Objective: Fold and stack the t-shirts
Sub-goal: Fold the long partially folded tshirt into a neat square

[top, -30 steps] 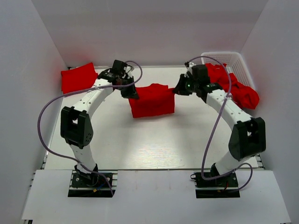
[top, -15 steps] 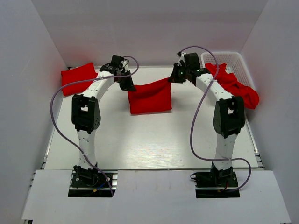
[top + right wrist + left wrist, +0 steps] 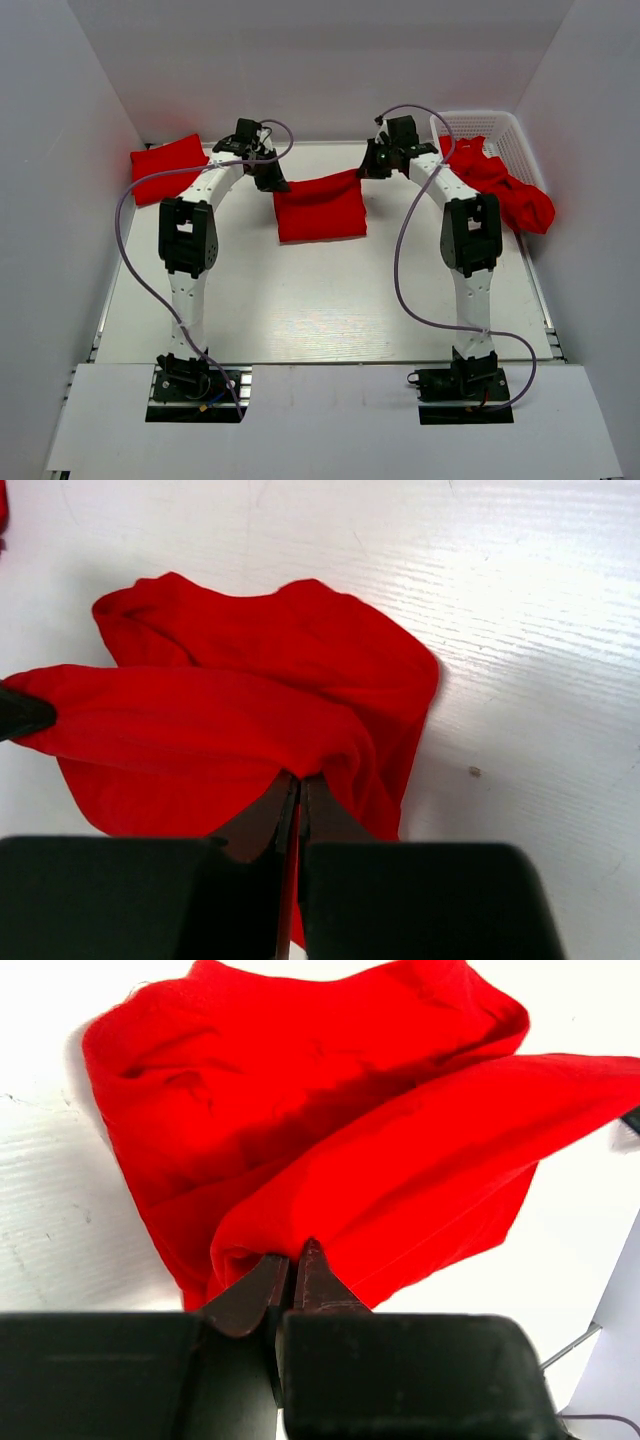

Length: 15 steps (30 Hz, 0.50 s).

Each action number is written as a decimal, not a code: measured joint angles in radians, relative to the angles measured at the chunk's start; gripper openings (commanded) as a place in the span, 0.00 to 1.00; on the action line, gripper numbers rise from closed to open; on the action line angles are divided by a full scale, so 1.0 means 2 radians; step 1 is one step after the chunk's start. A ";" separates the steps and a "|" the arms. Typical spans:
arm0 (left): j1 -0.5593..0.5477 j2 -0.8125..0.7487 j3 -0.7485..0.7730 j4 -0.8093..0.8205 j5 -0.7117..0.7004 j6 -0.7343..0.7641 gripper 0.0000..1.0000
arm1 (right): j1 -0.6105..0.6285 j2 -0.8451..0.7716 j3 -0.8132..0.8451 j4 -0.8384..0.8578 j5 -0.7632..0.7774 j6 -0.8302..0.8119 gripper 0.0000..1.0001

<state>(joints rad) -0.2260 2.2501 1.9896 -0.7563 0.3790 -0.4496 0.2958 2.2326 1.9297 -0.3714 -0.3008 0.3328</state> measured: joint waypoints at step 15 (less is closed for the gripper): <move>0.016 0.051 0.010 0.031 0.026 -0.021 0.26 | -0.001 0.044 0.019 0.015 -0.014 0.026 0.00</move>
<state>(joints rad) -0.1940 2.3528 2.0094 -0.6941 0.4313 -0.4915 0.2947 2.3215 1.9675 -0.3405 -0.3290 0.3855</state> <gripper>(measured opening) 0.152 0.011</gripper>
